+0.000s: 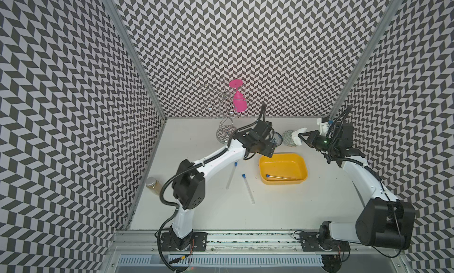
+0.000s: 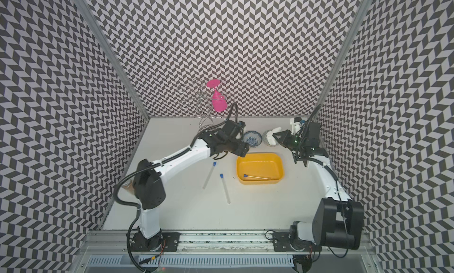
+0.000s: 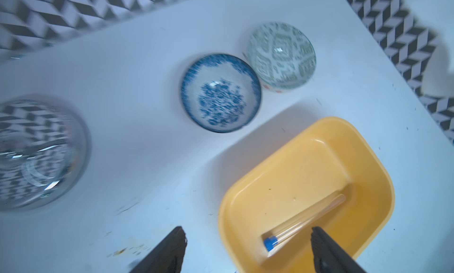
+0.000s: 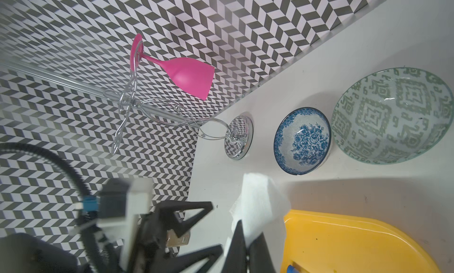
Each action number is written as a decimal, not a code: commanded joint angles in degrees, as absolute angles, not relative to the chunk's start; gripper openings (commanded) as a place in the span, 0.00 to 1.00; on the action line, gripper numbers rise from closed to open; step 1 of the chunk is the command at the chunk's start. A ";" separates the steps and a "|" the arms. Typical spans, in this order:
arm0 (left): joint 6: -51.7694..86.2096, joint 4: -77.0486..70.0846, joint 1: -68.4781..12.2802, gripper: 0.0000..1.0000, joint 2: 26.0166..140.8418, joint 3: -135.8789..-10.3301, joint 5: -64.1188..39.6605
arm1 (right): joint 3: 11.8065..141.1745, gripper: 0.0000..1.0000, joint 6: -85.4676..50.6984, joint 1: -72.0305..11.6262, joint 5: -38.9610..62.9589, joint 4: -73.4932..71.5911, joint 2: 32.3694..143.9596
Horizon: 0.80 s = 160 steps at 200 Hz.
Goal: Wipe the exteriors of test tubes
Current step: Place the test tube in the storage box, then pick up the test tube at the center of the board.
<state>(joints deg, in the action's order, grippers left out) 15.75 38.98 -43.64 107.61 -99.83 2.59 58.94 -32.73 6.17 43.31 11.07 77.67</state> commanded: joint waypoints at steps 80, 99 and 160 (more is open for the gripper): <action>14.21 44.25 -30.55 0.84 112.45 -87.63 -1.83 | 54.93 0.00 -35.42 -0.11 44.67 3.92 78.86; 14.36 44.07 -30.72 0.82 113.46 -87.53 -2.34 | 54.67 0.00 -35.42 -0.77 44.48 4.13 78.88; 13.94 42.95 -31.01 0.67 114.28 -83.65 -2.42 | 53.83 0.00 -35.07 -1.06 44.40 4.27 78.84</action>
<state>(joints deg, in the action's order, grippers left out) 14.15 43.35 -30.63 114.43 -85.60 -1.58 54.63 -35.09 -0.71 44.53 7.20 78.83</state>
